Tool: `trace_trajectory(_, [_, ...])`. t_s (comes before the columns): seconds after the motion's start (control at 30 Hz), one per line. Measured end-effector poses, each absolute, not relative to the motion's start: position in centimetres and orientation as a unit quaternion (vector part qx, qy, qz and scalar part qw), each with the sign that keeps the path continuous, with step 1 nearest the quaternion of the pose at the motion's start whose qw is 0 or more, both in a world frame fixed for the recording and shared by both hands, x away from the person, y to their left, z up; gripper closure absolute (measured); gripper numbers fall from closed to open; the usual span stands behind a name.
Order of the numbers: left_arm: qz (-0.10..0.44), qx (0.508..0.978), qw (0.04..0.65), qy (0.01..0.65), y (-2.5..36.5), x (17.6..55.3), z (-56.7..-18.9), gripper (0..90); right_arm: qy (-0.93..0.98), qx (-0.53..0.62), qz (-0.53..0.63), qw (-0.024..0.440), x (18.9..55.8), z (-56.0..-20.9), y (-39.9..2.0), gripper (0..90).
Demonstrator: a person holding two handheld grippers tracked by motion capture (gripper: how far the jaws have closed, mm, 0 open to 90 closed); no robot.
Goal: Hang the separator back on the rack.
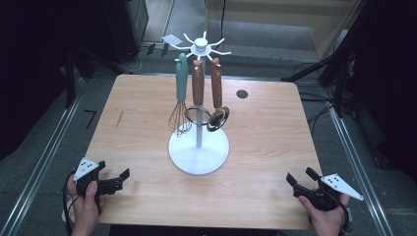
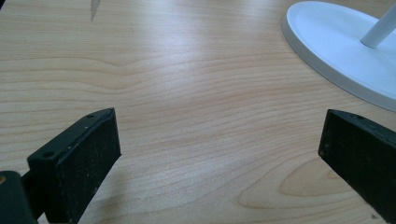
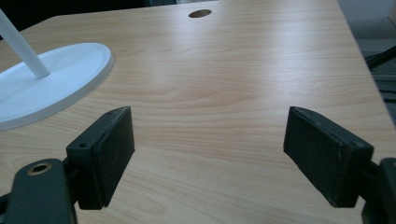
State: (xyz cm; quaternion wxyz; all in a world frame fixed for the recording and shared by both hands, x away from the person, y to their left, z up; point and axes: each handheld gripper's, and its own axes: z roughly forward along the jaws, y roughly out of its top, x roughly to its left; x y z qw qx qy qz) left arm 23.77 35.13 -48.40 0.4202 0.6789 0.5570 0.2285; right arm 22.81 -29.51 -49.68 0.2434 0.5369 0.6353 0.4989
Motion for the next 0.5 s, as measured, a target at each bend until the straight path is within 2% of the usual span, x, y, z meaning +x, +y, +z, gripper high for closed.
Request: trace_trajectory(0.5, [0.229,0.68,0.422,0.554,35.0,23.7,-48.4,0.0,0.632,0.55,0.486,0.248,20.8,-50.9,-33.4,17.6])
